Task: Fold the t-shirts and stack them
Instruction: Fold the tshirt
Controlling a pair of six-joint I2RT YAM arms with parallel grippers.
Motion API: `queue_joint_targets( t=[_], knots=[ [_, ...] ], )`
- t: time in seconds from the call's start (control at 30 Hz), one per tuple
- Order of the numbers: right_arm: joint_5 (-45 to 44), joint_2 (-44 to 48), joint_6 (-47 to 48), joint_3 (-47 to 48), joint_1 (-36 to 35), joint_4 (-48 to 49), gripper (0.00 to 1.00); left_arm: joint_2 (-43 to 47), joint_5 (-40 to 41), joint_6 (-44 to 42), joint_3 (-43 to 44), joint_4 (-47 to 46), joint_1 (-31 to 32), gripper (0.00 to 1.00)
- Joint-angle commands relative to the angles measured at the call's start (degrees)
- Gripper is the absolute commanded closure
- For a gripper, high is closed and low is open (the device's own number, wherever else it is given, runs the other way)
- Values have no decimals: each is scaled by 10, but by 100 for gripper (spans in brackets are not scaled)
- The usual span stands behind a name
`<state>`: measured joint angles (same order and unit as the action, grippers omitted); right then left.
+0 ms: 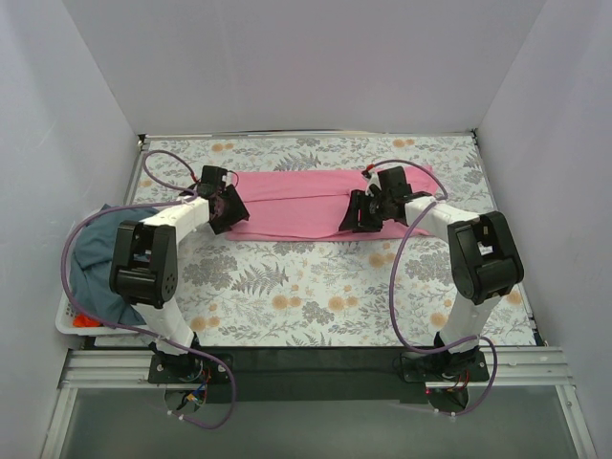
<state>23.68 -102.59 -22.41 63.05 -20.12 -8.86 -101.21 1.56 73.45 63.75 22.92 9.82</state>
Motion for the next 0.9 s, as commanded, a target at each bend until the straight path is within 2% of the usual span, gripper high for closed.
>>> queue_joint_targets(
  t=[0.0,0.37,0.6,0.73,0.77,0.87],
  knots=[
    [-9,7,-18,-2,-10,21,50,-2,16,5,20,11,-2,47],
    [-19,11,-19,-12,-18,30,50,29,63,-5,1,27,-2,46],
    [-15,11,-20,-13,-18,31,51,10,47,-9,13,24,-2,47],
    [-19,12,-20,-15,-19,32,51,8,42,-11,18,24,-2,55],
    [-18,11,-19,-15,-19,32,51,12,42,-11,18,24,-2,61],
    [-14,8,-21,-15,-18,32,50,20,42,-13,14,24,-2,69]
  ],
)
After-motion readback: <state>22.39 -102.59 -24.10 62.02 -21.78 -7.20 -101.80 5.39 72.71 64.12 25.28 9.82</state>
